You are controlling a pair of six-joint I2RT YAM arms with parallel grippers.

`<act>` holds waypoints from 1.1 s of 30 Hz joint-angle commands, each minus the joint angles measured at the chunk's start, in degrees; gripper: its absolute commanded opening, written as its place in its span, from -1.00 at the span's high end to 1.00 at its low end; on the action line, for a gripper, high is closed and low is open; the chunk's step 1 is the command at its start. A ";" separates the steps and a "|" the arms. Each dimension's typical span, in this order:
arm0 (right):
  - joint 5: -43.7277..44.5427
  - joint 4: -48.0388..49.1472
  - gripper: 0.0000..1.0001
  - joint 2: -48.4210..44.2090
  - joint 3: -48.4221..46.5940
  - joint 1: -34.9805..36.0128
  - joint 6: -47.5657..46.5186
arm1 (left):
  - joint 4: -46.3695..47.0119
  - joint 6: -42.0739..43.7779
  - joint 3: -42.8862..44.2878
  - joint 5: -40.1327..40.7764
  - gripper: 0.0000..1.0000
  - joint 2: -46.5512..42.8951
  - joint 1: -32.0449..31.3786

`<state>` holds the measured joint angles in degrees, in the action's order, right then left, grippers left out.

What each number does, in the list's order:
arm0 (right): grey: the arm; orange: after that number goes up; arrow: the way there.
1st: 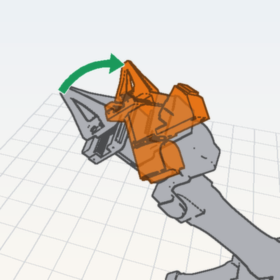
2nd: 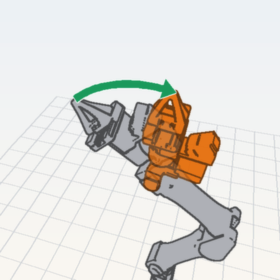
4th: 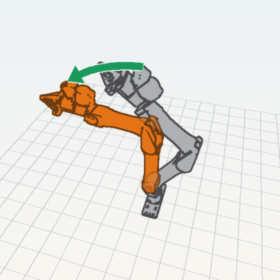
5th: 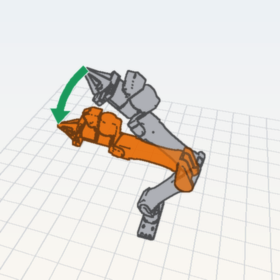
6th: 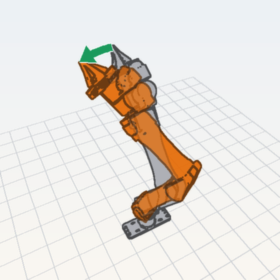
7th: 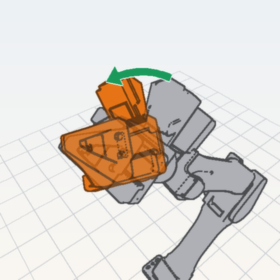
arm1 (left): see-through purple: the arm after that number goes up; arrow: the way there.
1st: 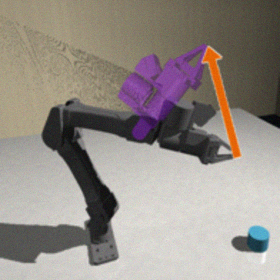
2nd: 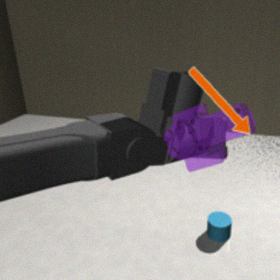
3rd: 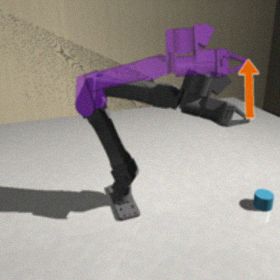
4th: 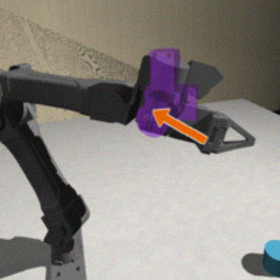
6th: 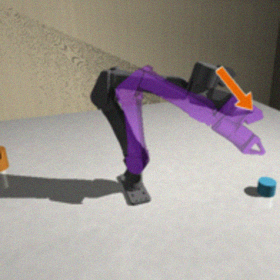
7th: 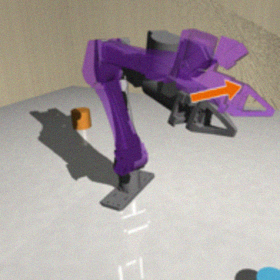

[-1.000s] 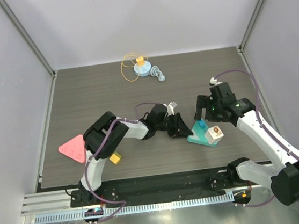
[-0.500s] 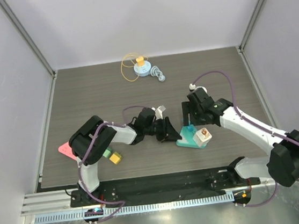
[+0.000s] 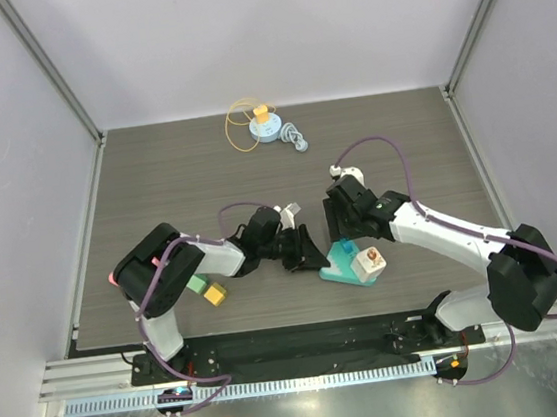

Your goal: Pull the plug off the socket

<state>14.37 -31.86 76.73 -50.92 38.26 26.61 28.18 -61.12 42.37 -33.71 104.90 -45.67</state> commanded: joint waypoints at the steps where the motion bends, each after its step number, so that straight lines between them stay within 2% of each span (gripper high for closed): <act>1: 2.86 4.60 -0.26 0.26 1.52 1.72 -1.38 | -5.76 4.25 -0.71 2.51 1.00 -2.77 0.23; 6: 4.35 6.37 -0.19 1.67 2.84 3.40 -1.39 | -9.64 6.89 -0.44 4.62 1.00 -4.71 0.58; 10: 4.79 6.37 -0.16 1.93 3.63 3.49 -1.21 | -6.75 5.84 -1.06 4.54 1.00 -2.70 1.02; 19: 4.88 7.68 0.03 2.20 5.12 3.49 -1.30 | -1.73 3.38 -3.08 3.12 1.00 -1.02 2.43; 33: 6.46 9.44 0.34 -2.20 8.73 3.66 0.63 | -5.24 3.55 -3.17 5.67 0.99 -1.72 2.78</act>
<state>18.02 -22.81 76.69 -42.57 41.78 26.15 26.98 -58.50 40.66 -32.01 102.52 -43.72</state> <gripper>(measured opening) 0.342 0.361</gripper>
